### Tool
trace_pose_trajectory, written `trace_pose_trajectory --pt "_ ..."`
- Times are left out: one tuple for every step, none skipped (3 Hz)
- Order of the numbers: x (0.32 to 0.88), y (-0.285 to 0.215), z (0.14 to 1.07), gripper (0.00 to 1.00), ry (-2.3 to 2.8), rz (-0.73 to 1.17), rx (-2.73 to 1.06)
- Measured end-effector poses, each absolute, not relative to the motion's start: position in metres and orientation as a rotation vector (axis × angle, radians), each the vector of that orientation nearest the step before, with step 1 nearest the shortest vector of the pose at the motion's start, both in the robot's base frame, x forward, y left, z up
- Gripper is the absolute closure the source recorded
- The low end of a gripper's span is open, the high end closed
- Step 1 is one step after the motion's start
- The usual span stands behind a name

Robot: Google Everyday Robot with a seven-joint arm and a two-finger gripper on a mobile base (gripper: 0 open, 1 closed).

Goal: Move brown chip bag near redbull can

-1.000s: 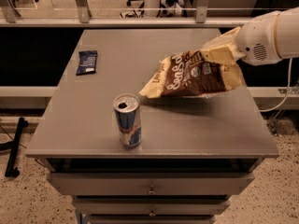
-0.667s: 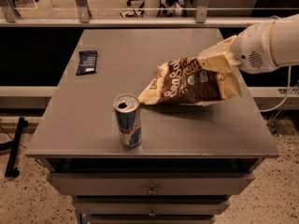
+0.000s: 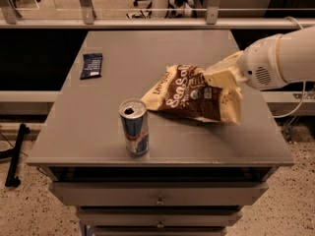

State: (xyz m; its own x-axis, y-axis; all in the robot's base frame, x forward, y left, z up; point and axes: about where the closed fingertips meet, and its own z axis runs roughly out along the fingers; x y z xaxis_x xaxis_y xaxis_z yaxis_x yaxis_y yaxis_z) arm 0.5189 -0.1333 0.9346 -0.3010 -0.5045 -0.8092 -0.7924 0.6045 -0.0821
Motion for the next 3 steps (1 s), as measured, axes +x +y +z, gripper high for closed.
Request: trace_pose_trajectory --pt "0.513 -0.132 0.931 1.00 1.988 0.432 -1.027" --pt "0.506 -0.131 0.931 1.00 1.997 0.441 -1.023" --pt "0.493 -0.122 0.925 1.00 2.020 0.486 -1.021"
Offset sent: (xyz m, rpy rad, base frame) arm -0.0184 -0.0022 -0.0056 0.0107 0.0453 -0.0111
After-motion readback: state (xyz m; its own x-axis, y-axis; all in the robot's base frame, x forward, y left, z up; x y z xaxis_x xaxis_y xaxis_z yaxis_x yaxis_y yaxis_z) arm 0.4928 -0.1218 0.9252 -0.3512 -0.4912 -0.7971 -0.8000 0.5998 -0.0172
